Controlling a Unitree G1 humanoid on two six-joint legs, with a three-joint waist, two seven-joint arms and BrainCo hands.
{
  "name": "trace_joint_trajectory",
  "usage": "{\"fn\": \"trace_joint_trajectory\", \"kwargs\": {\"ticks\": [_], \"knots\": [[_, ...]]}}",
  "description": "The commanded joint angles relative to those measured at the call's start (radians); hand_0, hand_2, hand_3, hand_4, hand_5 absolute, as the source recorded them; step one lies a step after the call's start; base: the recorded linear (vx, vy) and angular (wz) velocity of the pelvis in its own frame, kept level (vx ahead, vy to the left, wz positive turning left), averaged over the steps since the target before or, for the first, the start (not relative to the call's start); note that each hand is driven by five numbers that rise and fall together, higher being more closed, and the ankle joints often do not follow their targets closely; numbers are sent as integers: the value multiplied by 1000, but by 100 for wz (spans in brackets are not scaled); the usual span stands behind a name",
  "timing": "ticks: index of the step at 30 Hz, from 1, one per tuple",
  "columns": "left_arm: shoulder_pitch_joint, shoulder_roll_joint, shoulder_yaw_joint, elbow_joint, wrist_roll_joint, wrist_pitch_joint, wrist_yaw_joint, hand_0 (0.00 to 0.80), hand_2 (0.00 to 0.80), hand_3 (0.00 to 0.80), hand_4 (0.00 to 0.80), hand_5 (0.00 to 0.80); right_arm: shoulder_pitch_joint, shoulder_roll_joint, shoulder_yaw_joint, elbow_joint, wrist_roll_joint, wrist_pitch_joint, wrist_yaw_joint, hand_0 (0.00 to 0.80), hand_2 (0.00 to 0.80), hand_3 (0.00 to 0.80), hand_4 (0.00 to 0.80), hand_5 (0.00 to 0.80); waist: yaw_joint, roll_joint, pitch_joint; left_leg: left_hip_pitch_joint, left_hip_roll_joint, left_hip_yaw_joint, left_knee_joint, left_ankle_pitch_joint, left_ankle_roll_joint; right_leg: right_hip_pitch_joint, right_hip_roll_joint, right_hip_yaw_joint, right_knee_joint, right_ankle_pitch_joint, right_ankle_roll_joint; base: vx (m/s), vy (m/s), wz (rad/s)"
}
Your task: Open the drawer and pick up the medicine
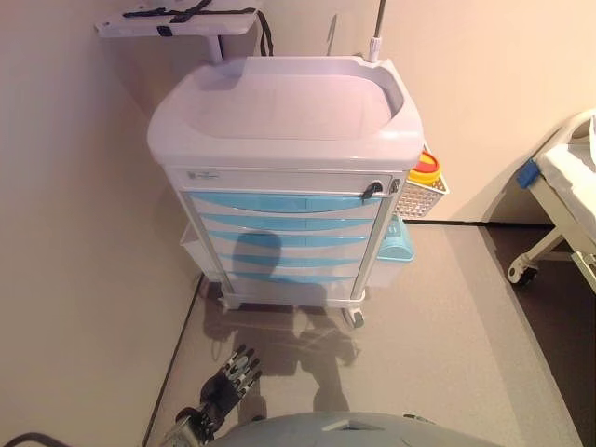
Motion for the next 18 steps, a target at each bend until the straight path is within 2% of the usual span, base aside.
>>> {"fn": "trace_joint_trajectory", "kwargs": {"ticks": [1,18], "knots": [[-57,33,4,-25,36,-7,-12,0,0,0,0,0,-243,80,-34,-189,73,-107,24,0,0,0,0,0,25,-36,19,-42,-53,84,45,-84,59,19,-48,-52,52,-10,39,0,0,0],[-58,15,8,-29,-50,20,-43,0,0,0,0,0,-236,106,-16,-154,94,-130,40,0,0,0,0,0,25,-27,22,-44,-52,85,39,-81,57,19,-55,-59,45,-15,41,0,1,0]]}}
